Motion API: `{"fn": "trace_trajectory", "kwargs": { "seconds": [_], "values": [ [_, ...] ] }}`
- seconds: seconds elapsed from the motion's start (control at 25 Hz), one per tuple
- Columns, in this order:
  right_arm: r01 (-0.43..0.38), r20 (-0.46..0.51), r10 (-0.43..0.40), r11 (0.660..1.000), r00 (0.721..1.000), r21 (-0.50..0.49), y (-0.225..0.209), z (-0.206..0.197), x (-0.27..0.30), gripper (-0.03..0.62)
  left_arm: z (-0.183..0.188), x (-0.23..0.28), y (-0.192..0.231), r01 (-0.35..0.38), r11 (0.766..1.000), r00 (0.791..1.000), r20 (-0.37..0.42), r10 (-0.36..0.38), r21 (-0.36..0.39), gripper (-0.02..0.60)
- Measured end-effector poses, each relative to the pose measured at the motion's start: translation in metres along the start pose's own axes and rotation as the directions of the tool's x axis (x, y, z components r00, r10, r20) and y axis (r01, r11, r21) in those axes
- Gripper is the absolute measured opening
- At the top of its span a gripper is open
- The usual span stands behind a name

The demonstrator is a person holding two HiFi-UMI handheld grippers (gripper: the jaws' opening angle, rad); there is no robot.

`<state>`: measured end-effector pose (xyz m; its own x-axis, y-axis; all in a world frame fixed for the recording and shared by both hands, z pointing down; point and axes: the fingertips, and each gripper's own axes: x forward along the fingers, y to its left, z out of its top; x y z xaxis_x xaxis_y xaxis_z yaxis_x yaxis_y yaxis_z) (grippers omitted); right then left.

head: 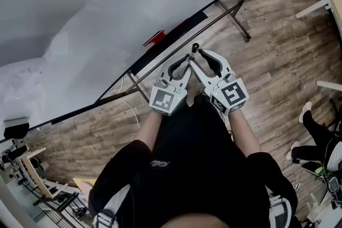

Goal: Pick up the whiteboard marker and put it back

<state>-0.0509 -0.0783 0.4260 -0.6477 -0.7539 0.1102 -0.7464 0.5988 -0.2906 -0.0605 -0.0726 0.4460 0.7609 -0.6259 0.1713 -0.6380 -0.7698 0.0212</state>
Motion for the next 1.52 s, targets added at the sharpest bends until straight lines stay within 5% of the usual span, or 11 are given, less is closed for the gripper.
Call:
{"fn": "trace_trajectory", "kwargs": {
  "seconds": [0.36, 0.8, 1.16, 1.52],
  "values": [
    [0.026, 0.003, -0.026, 1.000, 1.000, -0.003, -0.009, -0.005, -0.007, 0.057, -0.004, 0.011, -0.020, 0.078, 0.997, 0.997, -0.013, -0.078, 0.024, 0.066],
    [0.114, 0.020, -0.114, 0.993, 0.993, -0.019, -0.032, -0.002, -0.024, 0.055, -0.009, 0.028, -0.030, 0.121, 0.991, 0.989, -0.094, -0.116, 0.053, 0.081],
    [0.260, 0.054, -0.257, 0.965, 0.965, -0.042, -0.076, 0.009, -0.075, 0.055, -0.018, 0.047, -0.031, 0.055, 0.998, 0.989, -0.141, -0.049, 0.033, 0.083],
    [0.360, 0.045, -0.357, 0.929, 0.933, -0.080, -0.104, 0.006, -0.122, 0.055, -0.014, 0.074, -0.058, 0.037, 0.999, 0.992, -0.124, -0.036, 0.006, 0.015]
  ]
}}
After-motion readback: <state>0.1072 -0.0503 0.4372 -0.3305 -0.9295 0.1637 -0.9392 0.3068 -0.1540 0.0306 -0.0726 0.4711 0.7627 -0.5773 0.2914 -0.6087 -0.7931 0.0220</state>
